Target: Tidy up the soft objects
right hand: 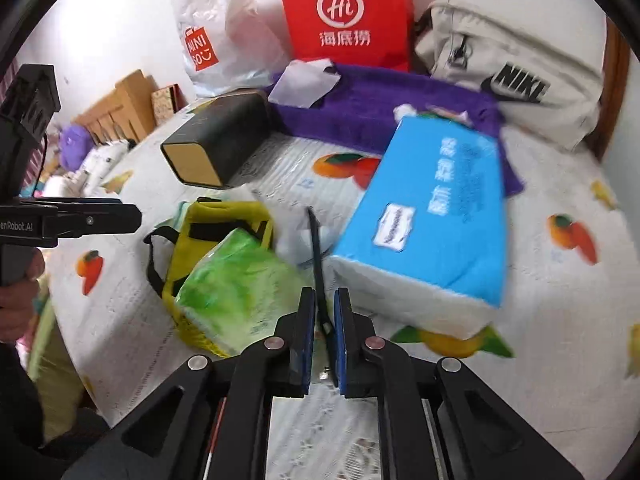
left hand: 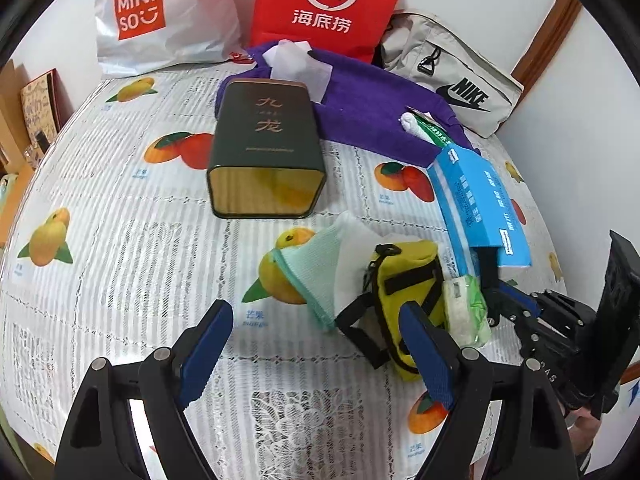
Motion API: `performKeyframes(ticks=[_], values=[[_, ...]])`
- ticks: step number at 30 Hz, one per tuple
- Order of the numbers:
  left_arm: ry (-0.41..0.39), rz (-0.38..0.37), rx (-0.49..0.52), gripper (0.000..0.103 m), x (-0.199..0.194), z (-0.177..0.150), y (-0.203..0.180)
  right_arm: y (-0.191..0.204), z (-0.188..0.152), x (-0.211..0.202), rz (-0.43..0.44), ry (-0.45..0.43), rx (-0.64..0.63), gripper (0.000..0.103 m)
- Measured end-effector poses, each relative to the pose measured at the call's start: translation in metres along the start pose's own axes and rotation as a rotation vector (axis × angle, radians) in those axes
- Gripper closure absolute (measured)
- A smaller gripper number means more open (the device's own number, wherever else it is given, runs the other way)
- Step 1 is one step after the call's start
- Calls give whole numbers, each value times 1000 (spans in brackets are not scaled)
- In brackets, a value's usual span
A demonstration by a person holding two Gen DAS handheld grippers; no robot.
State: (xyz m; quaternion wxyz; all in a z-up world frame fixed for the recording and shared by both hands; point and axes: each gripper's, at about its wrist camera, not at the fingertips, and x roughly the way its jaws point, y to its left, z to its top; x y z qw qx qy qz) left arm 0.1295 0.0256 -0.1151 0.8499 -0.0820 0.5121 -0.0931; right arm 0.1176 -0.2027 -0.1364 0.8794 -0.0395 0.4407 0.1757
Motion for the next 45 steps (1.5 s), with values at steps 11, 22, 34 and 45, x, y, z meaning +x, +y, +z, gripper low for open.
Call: performKeyframes(ticks=[11, 22, 34, 45], values=[[1, -41, -16, 19, 1, 0, 10, -6, 1, 14, 11, 45, 25, 98], [0, -115, 61, 19, 5, -6, -19, -1, -5, -20, -1, -40, 12, 99], [2, -169, 225, 26, 26, -16, -94, -40, -38, -51, -63, -54, 135, 99], [-23, -209, 264, 81, 40, -19, -102, -43, -56, -37, -72, -5, 153, 100]])
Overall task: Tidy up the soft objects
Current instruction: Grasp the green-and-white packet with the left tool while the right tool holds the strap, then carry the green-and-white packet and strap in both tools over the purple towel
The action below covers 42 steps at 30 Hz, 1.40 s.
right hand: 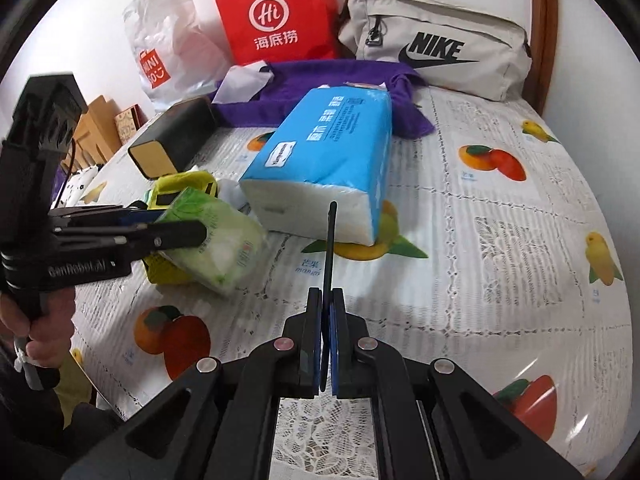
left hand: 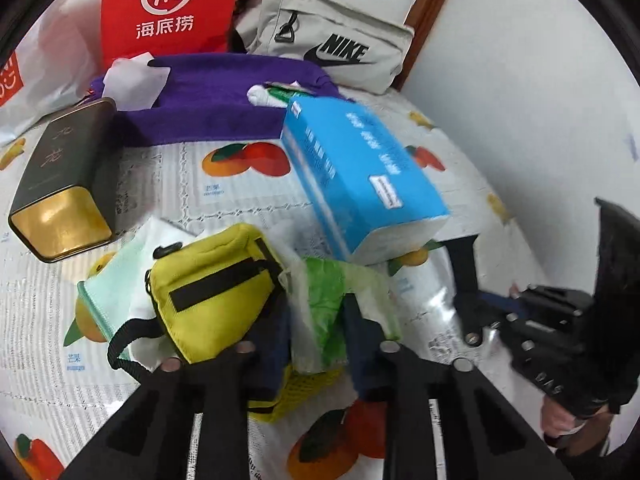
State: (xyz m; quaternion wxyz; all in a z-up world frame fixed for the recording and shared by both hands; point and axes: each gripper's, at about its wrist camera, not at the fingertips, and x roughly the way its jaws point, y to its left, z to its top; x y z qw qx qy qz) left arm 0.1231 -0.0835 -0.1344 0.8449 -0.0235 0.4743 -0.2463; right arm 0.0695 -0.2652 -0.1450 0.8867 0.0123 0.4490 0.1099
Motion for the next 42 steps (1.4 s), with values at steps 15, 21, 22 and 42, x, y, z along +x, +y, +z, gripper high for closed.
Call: performKeyframes(ticks=[15, 21, 22, 42], values=[[-124, 53, -116, 83, -78, -4, 48, 22, 2, 1, 5, 8, -42, 99], [-153, 112, -260, 83, -99, -25, 104, 33, 0, 3, -1, 21, -67, 100], [-152, 119, -272, 83, -99, -29, 110, 34, 0, 5, -6, 25, -68, 100], [-94, 73, -261, 83, -76, -30, 151, 35, 7, -5, -121, 24, 4, 99]])
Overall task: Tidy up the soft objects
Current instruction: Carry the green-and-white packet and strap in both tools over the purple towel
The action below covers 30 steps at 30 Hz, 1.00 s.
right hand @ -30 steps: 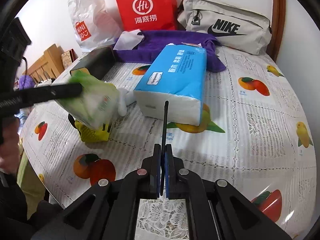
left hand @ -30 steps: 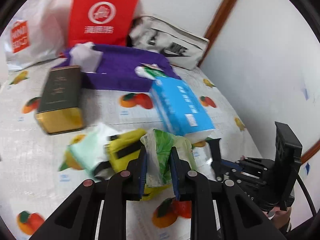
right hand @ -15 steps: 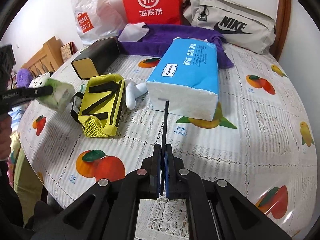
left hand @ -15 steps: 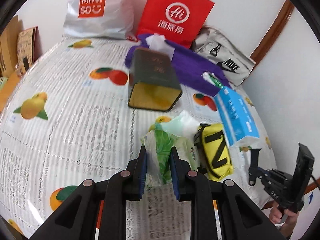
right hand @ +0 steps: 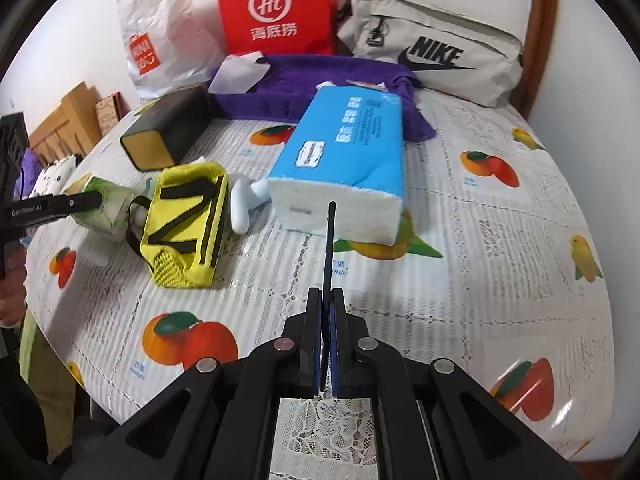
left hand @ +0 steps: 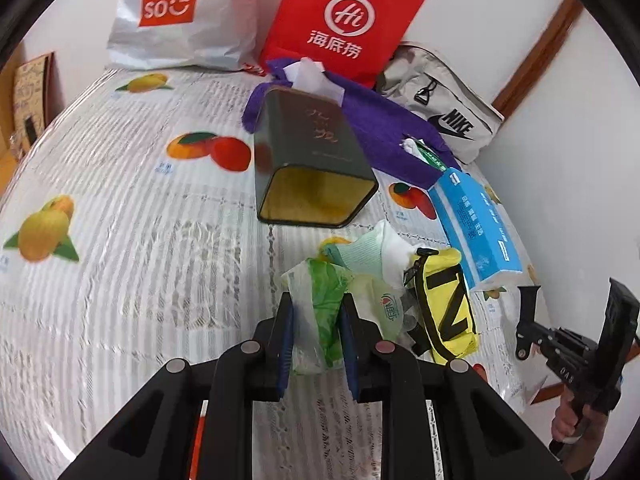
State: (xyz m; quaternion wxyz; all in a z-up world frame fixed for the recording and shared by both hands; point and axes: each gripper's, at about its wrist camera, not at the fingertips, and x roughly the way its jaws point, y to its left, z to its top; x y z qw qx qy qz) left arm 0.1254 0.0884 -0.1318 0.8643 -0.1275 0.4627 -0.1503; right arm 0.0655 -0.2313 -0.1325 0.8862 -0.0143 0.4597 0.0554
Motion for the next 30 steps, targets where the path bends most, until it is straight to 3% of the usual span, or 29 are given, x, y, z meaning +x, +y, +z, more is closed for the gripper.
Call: performKeyframes(ticks=[8, 14, 21, 25, 30], values=[[39, -45, -4, 83, 3, 13, 11, 3, -2, 7, -14, 31, 53, 99], [18, -97, -21, 83, -9, 24, 10, 4, -1, 3, -4, 28, 63, 99], [-42, -79, -14, 83, -23, 43, -10, 1, 34, -19, 44, -56, -4, 99], [-77, -26, -1, 83, -30, 59, -19, -4, 60, -29, 53, -100, -26, 99], [-105, -6, 4, 83, -34, 85, -27, -9, 93, -25, 68, -121, -50, 99]])
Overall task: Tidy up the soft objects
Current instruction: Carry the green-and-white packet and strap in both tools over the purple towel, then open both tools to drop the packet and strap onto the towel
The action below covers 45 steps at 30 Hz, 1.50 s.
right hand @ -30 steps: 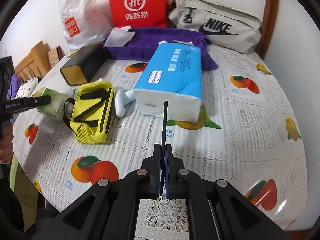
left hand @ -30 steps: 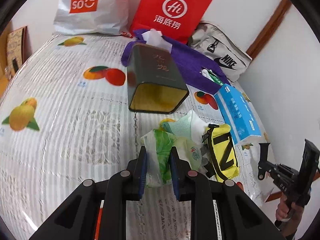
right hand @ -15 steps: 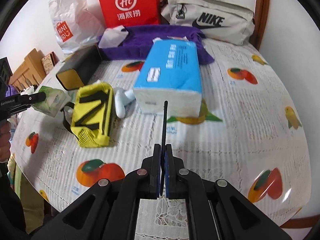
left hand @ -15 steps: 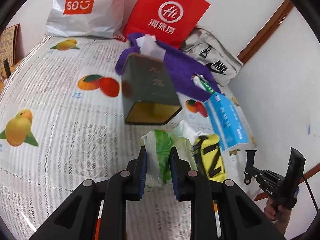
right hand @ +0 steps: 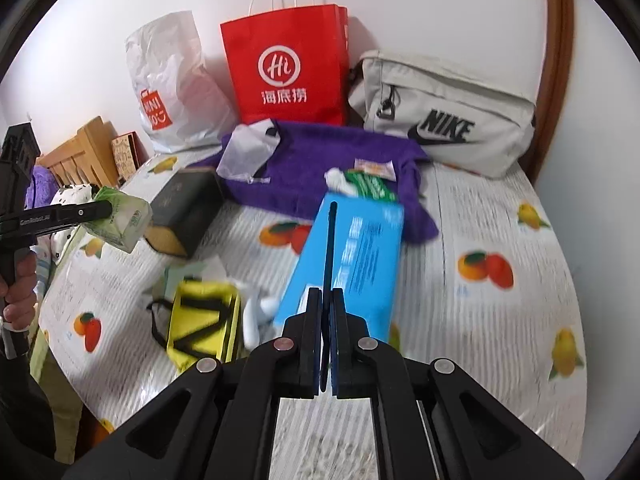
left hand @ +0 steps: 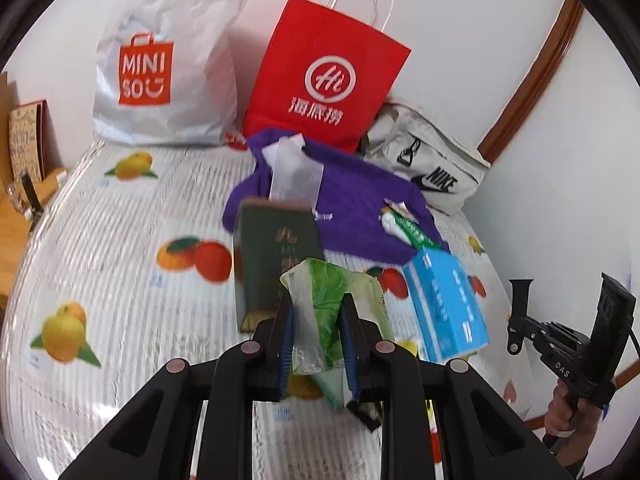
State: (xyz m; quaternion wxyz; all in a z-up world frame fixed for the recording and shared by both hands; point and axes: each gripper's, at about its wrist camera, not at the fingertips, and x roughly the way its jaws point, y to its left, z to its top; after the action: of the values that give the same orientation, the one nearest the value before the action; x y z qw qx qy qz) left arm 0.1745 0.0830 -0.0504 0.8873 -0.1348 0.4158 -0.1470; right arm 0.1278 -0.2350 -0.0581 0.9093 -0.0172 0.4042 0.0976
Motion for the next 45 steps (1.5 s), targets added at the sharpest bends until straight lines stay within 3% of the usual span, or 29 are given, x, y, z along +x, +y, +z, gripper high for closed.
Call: performKeyframes(ticks=[9, 20, 33, 45], values=[[-6, 80, 27, 83, 35, 51, -7, -6, 65, 44, 32, -29, -34, 99], [23, 51, 9, 82, 99, 102, -3, -14, 117, 109, 43, -3, -37, 99], [104, 34, -5, 82, 164, 124, 4, -15, 147, 172, 44, 92, -62, 99], [198, 72, 33, 82, 209, 127, -4, -23, 145, 208, 40, 192, -47, 99]])
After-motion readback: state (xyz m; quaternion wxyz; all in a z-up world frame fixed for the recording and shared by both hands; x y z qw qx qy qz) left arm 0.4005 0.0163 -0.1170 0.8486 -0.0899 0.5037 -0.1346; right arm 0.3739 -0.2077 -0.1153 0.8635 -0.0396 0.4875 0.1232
